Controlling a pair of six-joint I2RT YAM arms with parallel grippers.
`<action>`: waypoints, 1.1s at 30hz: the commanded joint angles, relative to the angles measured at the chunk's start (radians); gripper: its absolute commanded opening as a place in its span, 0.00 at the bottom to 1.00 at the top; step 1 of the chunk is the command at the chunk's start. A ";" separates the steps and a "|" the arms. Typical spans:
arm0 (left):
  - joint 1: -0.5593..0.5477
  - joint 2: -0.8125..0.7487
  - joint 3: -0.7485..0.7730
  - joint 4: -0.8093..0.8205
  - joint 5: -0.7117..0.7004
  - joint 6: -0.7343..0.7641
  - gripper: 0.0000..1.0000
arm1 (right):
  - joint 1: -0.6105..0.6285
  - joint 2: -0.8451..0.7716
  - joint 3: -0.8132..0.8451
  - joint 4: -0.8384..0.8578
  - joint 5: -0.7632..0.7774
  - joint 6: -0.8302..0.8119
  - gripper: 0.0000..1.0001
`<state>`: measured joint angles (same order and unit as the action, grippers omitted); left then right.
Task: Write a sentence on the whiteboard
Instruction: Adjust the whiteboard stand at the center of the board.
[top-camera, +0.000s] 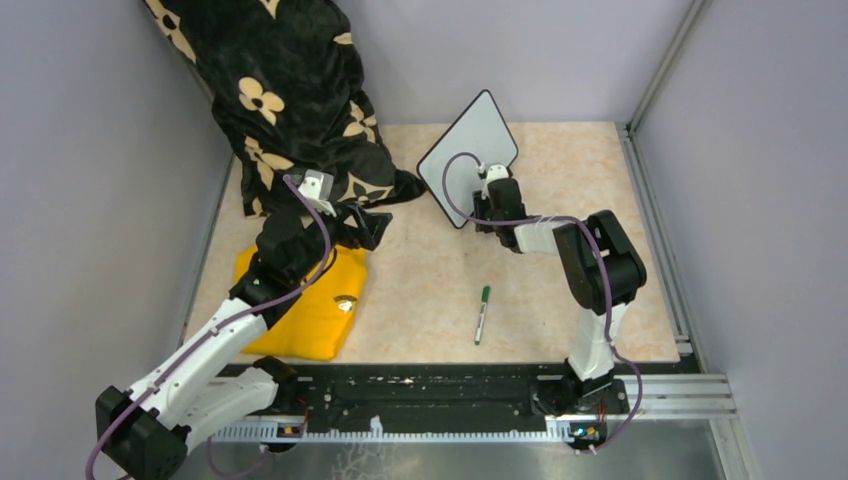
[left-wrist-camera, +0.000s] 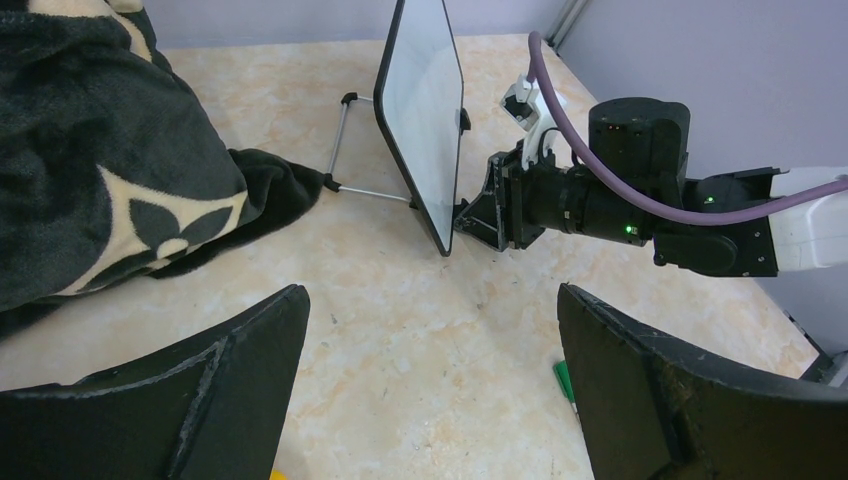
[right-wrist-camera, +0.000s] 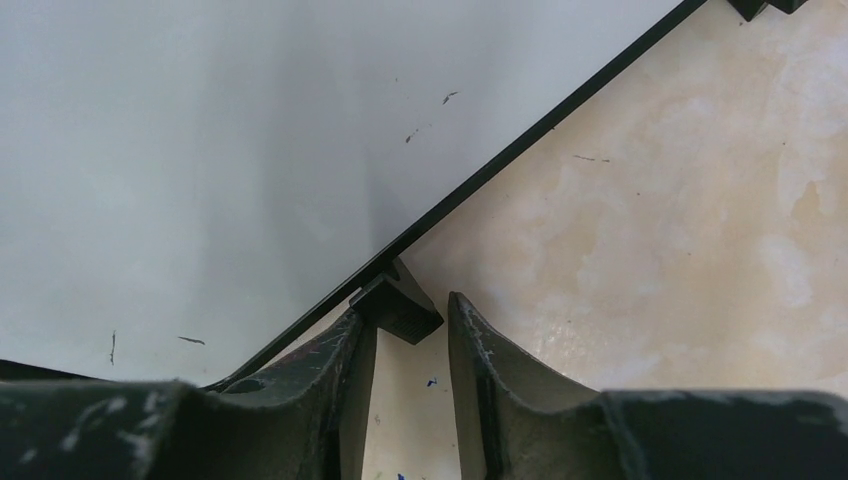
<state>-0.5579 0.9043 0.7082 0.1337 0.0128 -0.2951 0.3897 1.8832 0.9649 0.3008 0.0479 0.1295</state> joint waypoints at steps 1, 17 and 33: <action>0.005 0.001 0.000 0.027 0.016 0.008 0.99 | -0.008 0.011 0.040 0.024 -0.027 -0.017 0.30; 0.004 -0.002 0.001 0.027 0.034 0.002 0.99 | 0.014 -0.045 -0.044 0.044 -0.022 -0.010 0.10; 0.004 -0.011 0.001 0.027 0.044 -0.001 0.99 | 0.011 -0.005 0.047 -0.070 0.043 -0.008 0.52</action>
<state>-0.5579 0.9051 0.7082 0.1337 0.0402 -0.2955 0.4076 1.8664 0.9543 0.2817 0.0601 0.1261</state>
